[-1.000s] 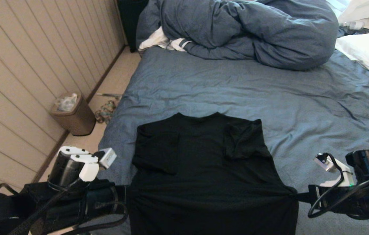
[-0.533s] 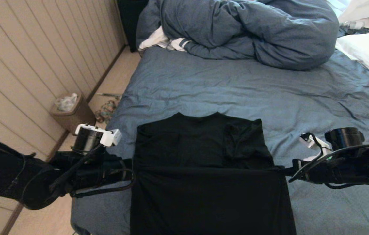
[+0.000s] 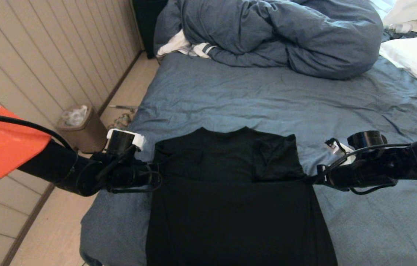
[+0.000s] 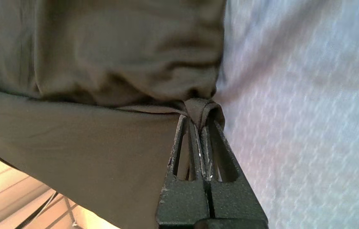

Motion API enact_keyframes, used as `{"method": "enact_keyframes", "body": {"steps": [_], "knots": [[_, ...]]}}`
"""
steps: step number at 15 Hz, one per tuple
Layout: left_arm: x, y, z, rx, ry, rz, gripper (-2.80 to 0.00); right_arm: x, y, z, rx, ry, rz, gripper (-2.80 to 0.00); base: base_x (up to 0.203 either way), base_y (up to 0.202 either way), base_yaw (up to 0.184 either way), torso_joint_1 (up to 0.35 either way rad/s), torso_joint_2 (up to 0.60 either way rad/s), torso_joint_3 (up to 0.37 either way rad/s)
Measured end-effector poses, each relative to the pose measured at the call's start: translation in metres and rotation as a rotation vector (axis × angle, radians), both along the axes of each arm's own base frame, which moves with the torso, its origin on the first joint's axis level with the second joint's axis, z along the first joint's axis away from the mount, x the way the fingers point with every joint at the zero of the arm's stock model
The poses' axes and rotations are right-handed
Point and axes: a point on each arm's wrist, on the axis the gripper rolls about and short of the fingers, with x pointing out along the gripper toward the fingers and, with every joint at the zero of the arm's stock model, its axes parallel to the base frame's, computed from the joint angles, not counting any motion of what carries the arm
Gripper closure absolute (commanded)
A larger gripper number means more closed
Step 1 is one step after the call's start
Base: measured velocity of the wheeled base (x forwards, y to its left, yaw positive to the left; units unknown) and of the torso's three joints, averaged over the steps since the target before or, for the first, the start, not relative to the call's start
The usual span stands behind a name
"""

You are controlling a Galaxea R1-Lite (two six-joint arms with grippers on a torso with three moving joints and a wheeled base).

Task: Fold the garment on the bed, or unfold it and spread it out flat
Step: Fold the black T-shirt

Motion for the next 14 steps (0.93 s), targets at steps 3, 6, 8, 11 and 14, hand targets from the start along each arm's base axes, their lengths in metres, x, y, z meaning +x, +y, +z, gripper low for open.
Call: {"method": "enact_keyframes", "body": {"steps": [3,6,8,11,14], "knots": [[0.019,-0.002,0.016,-0.005,-0.02,0.012,0.0,0.013,0.003,0.014,0.0,-0.014,0.007,0.0,0.0,0.0,0.0,0.0,0.0,0.0],[0.035,-0.004,0.03,-0.011,-0.043,0.02,0.0,0.026,0.002,0.025,-0.003,-0.028,0.001,0.0,0.0,0.0,0.0,0.0,0.0,0.0],[0.045,-0.002,0.037,-0.006,-0.056,0.025,0.0,0.034,0.001,0.03,-0.009,-0.043,-0.005,0.0,0.0,0.0,0.0,0.0,0.0,0.0],[0.063,-0.001,0.045,-0.007,-0.072,0.04,0.0,0.046,0.0,0.038,-0.007,-0.051,-0.013,0.0,0.0,0.0,0.0,0.0,0.0,0.0],[0.085,0.001,0.046,-0.012,-0.087,0.059,0.0,0.059,0.0,0.046,-0.008,-0.057,-0.02,0.0,0.0,0.0,0.0,0.0,0.0,0.0]]}}
